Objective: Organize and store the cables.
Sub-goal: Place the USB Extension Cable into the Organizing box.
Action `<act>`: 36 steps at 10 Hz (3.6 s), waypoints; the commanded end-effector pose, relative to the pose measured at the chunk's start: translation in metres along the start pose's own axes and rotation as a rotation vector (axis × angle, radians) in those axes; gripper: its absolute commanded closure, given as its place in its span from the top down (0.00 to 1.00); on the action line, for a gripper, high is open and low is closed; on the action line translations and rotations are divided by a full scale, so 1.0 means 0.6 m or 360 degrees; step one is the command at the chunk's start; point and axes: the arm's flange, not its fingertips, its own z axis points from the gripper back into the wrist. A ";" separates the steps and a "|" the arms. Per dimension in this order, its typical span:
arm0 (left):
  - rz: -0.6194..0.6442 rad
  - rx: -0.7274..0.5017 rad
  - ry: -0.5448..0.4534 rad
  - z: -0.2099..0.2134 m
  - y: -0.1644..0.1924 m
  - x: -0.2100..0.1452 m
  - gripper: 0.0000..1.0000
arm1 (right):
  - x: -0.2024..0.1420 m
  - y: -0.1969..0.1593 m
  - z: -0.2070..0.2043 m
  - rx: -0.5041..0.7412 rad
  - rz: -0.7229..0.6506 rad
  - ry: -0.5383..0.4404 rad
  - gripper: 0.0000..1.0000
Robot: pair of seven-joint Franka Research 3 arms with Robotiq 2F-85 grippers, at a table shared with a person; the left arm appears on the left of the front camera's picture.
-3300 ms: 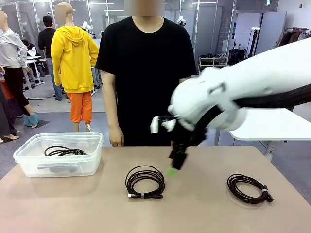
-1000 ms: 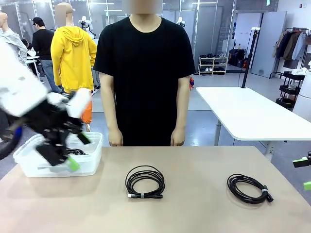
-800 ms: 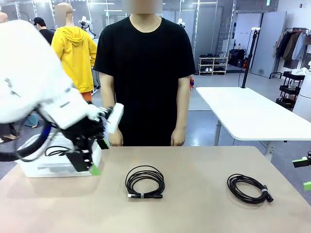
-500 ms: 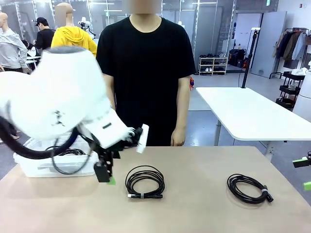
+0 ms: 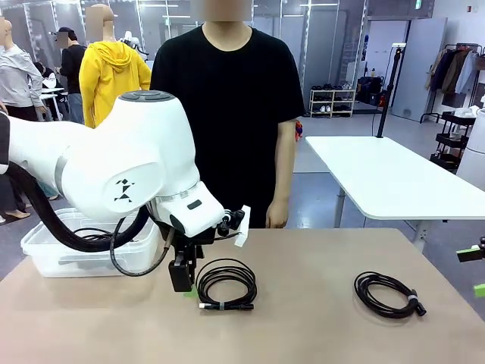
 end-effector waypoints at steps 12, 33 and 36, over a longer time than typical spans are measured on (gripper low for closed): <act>0.0229 -0.0265 -0.0064 -0.265 0.081 0.068 0.97 | 0.007 0.004 0.003 0.0011 -0.0036 0.0012 1.00; 0.0090 -0.0319 0.0044 -0.204 0.096 0.056 0.00 | 0.007 0.004 0.003 0.0011 -0.0036 0.0012 1.00; 0.0097 -0.0228 0.0090 -0.084 0.089 0.044 0.00 | 0.007 0.004 0.003 0.0011 -0.0036 0.0012 1.00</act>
